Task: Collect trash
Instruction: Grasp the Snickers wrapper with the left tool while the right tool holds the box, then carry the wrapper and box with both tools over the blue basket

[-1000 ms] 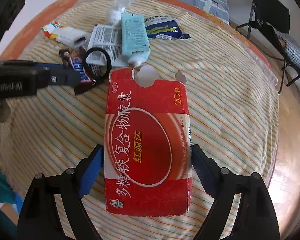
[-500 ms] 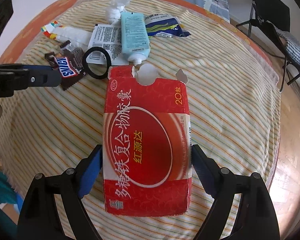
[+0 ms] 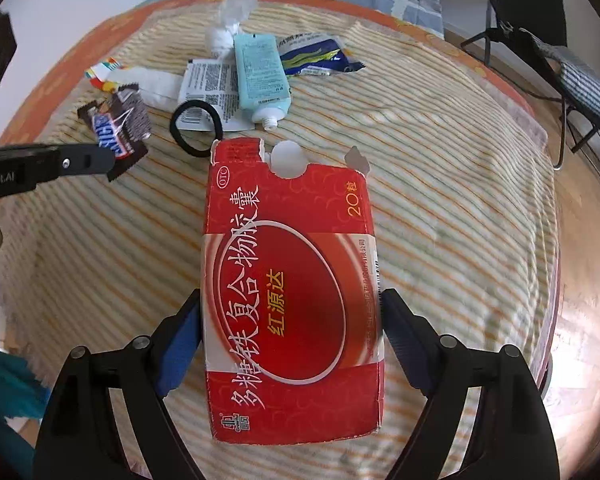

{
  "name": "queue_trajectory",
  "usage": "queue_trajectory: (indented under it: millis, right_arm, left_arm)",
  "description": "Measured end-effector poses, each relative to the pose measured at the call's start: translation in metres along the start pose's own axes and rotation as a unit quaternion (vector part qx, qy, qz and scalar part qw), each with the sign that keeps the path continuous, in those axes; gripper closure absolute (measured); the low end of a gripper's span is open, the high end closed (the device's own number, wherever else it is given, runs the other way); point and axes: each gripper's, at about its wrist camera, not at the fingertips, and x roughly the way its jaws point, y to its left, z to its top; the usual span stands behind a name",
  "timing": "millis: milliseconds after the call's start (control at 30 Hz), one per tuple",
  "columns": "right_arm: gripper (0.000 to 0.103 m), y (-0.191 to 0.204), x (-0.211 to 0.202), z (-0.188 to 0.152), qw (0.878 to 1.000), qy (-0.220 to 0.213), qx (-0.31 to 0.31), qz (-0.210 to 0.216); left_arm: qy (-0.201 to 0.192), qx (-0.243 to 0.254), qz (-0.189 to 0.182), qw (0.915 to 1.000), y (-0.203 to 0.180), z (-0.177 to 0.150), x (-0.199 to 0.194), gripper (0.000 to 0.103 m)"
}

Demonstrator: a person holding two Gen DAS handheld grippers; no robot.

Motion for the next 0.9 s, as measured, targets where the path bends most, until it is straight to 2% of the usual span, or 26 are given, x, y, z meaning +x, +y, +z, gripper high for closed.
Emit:
queue_trajectory:
  millis: [300, 567, 900]
  right_arm:
    - [0.018, 0.006, -0.046, -0.030, 0.999, -0.031, 0.025, 0.023]
    - [0.018, 0.027, -0.082, -0.076, 0.997, -0.046, 0.034, 0.042]
    - [0.018, 0.075, -0.111, -0.147, 0.997, -0.047, 0.015, 0.052]
  left_arm:
    - [-0.010, 0.051, 0.008, 0.9986, -0.014, -0.042, -0.050, 0.093]
    - [-0.018, 0.087, 0.008, 0.9960, -0.028, -0.094, -0.091, 0.093]
    - [0.005, 0.127, -0.003, 0.9918, -0.047, -0.172, -0.109, 0.093]
